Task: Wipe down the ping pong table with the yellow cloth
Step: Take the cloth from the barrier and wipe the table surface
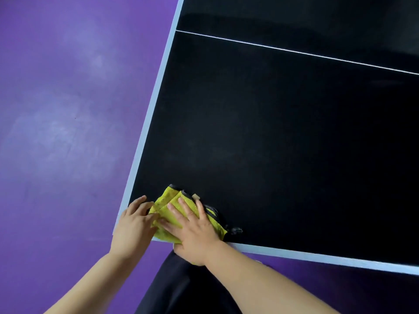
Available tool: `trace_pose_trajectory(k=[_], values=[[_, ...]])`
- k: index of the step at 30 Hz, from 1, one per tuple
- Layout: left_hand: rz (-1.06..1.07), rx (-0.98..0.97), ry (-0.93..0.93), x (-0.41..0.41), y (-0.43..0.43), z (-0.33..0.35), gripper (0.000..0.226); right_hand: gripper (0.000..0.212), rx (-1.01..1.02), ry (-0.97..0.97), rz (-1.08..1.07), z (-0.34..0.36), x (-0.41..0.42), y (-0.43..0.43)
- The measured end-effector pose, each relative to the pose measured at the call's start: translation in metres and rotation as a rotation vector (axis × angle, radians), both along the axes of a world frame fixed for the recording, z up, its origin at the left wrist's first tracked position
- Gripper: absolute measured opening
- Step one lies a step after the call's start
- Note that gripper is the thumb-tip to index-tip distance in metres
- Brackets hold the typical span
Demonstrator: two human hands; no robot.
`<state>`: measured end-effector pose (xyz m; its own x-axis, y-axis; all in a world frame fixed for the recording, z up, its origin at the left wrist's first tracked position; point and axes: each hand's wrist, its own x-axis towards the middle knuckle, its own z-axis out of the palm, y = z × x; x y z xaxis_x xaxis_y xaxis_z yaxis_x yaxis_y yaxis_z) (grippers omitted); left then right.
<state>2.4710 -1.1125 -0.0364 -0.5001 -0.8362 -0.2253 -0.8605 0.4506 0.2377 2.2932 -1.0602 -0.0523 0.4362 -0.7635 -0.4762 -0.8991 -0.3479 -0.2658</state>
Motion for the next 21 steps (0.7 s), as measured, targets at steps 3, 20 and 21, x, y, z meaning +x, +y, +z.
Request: trace_pose_trajectory(k=[3,20,21], values=[[-0.076,-0.012,0.024,-0.034,0.02,0.0,0.038,0.073,-0.019,-0.02,-0.041,-0.003,-0.033,0.032],[-0.459,-0.076,0.105,-0.35,0.135,0.001,0.031,0.075,-0.172,0.105,-0.402,-0.017,-0.306,0.211],[-0.481,-0.076,0.108,-0.369,0.142,0.001,0.031,0.076,-0.183,0.105,-0.433,-0.017,-0.321,0.221]])
